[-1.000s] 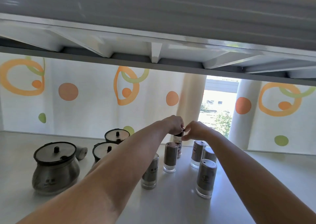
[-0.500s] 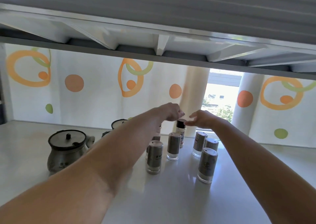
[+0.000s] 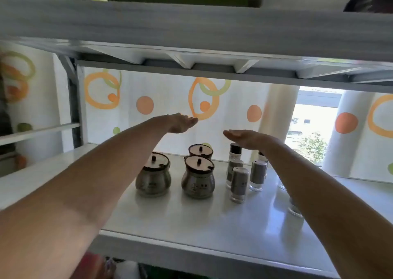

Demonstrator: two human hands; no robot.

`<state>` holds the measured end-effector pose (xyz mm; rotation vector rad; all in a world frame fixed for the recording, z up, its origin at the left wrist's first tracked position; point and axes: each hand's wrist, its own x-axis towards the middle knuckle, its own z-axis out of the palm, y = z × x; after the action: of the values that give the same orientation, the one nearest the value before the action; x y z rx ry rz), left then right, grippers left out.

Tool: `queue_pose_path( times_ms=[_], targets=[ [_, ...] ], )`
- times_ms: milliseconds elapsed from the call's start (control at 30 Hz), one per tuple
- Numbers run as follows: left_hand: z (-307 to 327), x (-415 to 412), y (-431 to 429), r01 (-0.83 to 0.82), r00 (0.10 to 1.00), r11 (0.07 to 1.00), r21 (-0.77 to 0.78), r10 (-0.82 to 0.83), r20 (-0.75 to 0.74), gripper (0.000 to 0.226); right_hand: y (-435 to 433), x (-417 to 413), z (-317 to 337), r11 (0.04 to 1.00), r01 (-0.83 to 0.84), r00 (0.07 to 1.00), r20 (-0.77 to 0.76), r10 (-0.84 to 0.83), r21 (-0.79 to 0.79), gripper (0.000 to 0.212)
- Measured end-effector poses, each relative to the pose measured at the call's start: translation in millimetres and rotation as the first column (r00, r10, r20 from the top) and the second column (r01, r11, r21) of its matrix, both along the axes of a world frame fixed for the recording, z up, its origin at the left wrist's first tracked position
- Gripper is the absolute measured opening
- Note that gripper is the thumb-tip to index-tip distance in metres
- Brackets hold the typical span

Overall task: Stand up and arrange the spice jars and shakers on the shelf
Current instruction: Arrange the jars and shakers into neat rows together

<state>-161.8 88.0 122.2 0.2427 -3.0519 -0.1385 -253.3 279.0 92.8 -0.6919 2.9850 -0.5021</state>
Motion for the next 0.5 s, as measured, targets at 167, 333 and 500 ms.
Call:
queue_pose_path(
  times_ms=[167,333,500],
  targets=[
    [-10.0,33.9,-42.9,-0.047,0.999,0.997,0.068,0.047,0.004,0.05,-49.5,34.8,2.5,0.997,-0.076,0.997,0.002,0.076,0.023,0.074],
    [-30.0,52.7,-75.6,-0.065,0.997,0.946,0.318,0.078,-0.027,0.068,-96.3,66.0,-1.8,0.985,-0.157,0.986,-0.045,0.161,0.072,0.072],
    [-59.3,59.6,-95.0,-0.096,0.994,0.876,0.473,0.109,0.0,0.073,-126.4,83.8,-13.5,0.975,-0.195,0.98,-0.023,0.199,0.103,0.063]
  ],
)
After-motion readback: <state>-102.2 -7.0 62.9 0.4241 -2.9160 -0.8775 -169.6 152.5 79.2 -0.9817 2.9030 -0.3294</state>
